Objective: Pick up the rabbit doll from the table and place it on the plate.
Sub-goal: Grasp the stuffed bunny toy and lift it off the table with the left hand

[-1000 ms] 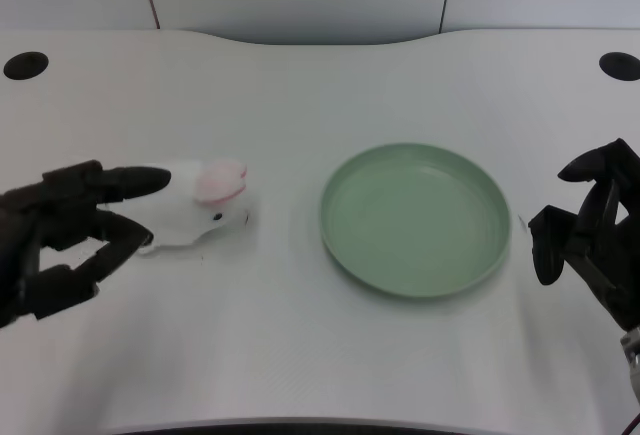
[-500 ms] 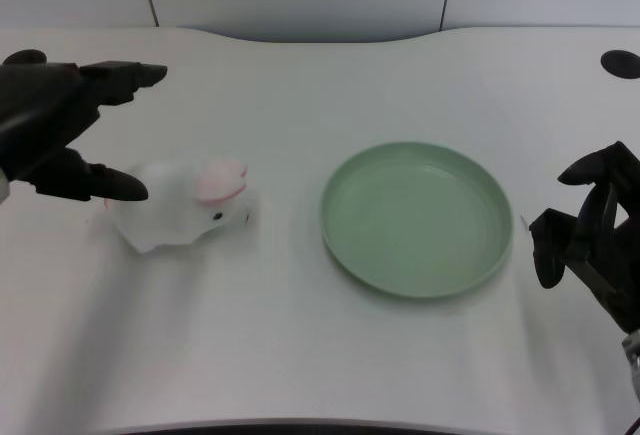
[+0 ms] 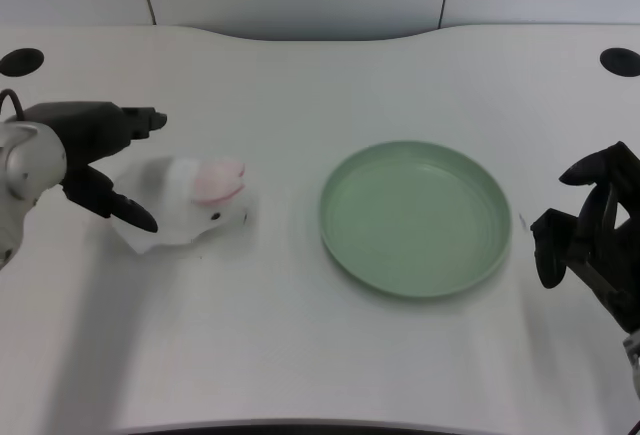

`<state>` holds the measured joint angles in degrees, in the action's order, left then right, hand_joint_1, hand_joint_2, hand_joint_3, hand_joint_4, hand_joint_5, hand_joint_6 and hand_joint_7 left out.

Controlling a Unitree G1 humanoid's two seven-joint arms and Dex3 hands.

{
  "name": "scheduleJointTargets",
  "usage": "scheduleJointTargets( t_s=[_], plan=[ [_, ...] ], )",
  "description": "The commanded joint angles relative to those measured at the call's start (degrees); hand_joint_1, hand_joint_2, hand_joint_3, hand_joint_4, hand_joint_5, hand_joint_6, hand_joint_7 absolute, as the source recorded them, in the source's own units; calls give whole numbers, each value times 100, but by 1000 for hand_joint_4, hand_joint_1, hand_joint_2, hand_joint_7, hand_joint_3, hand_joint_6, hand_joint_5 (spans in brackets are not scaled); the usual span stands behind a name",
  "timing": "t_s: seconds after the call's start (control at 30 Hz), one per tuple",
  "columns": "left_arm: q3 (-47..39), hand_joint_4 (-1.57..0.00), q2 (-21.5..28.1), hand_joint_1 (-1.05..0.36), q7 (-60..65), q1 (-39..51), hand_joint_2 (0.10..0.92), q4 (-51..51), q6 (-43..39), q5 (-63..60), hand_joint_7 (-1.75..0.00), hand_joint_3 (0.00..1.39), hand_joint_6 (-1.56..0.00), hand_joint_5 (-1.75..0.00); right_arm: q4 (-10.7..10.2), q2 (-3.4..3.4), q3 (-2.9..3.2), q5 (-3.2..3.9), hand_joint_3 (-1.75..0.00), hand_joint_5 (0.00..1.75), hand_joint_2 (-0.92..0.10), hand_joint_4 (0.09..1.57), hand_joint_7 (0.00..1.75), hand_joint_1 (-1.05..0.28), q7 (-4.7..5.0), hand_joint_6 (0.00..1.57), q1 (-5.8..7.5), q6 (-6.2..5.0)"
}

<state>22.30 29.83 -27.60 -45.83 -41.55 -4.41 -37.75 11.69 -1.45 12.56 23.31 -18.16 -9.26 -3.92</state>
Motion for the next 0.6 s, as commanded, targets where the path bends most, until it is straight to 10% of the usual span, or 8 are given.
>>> scheduleJointTargets(
  t_s=[0.03, 0.2, 0.37, 0.6],
  plan=[
    [172, -22, -191, -996, 193, -401, 874, -681, 30, -89, -12, 0, -45, -14, -67, 80, 18, -22, -1426, 1746, -618, 1275, 1746, -535, 52, 662, 52, 13],
    [442, -54, -679, -973, 660, -940, 863, -1790, 63, -182, -28, 0, -82, -33, -15, 96, 62, 127, -1425, 1746, -606, 1262, 1746, -535, -95, 656, 46, 37],
    [693, -61, -1013, -919, 1264, -1303, 854, -2565, 26, -344, -38, 0, -110, -44, 120, 107, 72, 27, -1411, 1746, -605, 1274, 1746, -547, -158, 660, 42, -157],
    [951, -10, -1292, -868, 1598, -1594, 883, -3108, 53, -474, -17, 8, -73, -26, 125, 77, 110, 124, -1377, 1746, -642, 1295, 1746, -555, -167, 659, 47, -112]
  ],
)
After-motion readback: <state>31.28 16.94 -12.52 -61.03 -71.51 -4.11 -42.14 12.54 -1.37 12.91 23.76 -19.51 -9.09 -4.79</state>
